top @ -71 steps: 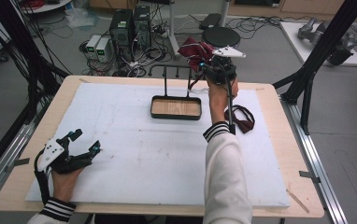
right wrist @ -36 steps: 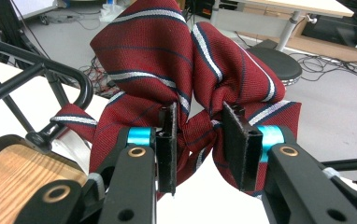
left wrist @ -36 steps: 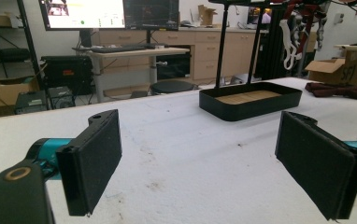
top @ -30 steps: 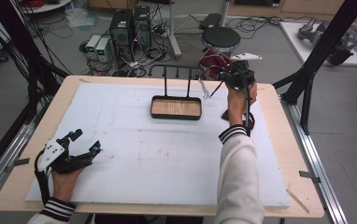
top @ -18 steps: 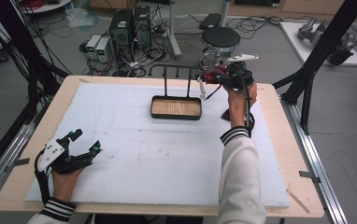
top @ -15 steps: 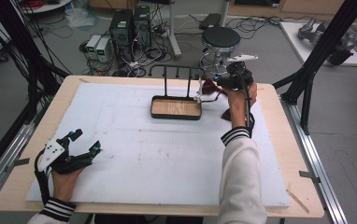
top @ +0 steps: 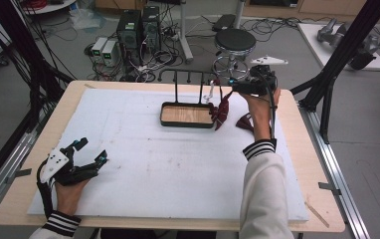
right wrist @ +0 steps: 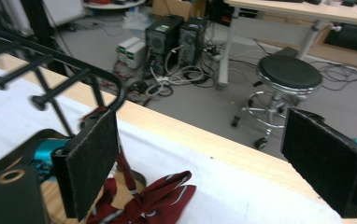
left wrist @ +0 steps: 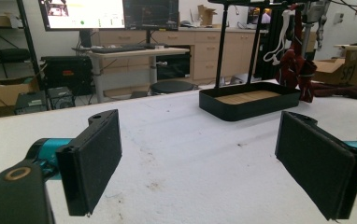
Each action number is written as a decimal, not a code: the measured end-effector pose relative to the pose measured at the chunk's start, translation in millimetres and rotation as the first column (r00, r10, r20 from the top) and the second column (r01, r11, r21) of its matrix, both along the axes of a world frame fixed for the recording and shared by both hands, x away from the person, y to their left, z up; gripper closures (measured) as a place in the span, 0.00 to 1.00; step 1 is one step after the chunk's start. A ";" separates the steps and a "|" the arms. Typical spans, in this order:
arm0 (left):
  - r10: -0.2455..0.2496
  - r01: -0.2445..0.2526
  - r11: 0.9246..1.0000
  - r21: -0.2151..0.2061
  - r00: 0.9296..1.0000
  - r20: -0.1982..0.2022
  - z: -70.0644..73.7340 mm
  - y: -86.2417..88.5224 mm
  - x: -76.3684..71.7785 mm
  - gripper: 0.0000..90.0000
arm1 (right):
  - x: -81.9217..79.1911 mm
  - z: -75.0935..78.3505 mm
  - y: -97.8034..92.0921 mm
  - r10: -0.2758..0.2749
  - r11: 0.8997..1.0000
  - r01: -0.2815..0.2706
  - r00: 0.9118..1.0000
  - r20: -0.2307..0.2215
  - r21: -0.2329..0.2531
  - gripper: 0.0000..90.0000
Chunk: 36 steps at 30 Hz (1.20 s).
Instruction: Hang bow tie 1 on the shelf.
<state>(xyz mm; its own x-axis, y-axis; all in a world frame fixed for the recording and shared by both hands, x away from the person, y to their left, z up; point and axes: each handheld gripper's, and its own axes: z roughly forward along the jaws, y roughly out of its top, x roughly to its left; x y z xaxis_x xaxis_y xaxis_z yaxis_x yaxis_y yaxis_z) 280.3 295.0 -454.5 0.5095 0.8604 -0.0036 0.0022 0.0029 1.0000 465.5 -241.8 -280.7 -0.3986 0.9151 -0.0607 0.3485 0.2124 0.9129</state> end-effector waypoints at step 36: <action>-0.001 0.001 1.000 -0.003 1.000 0.008 -0.2 0.0 -0.6 0.17 | -103.2 -43.6 -66.9 0.127 0.982 -0.140 0.986 0.104 0.124 0.11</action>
<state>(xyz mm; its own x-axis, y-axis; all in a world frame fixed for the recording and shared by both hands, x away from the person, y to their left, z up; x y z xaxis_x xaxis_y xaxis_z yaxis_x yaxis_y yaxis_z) 279.7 295.0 -454.7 0.5107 0.8597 -0.0025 -0.0053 0.0061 1.0000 362.3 -308.8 -324.3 -0.5159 0.8566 0.0118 0.2354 0.1285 0.9634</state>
